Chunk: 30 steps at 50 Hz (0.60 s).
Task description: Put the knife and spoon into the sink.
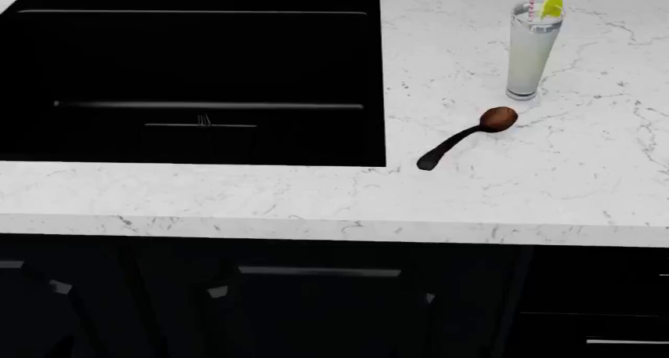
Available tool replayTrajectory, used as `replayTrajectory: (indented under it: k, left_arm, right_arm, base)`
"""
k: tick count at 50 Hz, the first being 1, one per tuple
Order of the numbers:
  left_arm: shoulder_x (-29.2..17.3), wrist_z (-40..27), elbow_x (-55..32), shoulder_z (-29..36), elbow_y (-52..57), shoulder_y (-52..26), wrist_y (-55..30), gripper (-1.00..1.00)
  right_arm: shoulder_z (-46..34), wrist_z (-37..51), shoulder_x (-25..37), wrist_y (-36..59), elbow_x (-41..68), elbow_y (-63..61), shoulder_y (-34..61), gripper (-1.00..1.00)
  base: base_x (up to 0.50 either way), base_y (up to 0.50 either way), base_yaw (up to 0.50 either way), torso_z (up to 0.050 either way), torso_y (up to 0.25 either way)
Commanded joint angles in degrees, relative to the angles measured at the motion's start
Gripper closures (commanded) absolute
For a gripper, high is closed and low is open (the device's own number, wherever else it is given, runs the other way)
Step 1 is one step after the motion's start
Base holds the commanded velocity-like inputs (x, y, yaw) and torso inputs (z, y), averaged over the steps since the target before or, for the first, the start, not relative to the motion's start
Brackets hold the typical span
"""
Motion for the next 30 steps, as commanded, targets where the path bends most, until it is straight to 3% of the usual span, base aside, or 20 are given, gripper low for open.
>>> replayTrajectory:
  k: [1, 30]
  left_arm:
    - [-0.65, -0.7, -0.65, 0.71, -0.24, 0.08, 0.33, -1.0]
    - [-4.02, -5.35, -4.57, 4.28, -0.07, 0.11, -0.73, -1.0]
  right_arm:
    - [-0.8, 0.8, 0.63, -0.26, 0.63, 0.23, -0.02, -1.0]
    - [-5.42, 4.85, 4.19, -0.04, 3.85, -1.77, -0.4, -1.0]
  base:
    - [0.0, 0.0, 0.0, 0.0, 0.0]
    - [0.0, 0.0, 0.0, 0.0, 0.0]
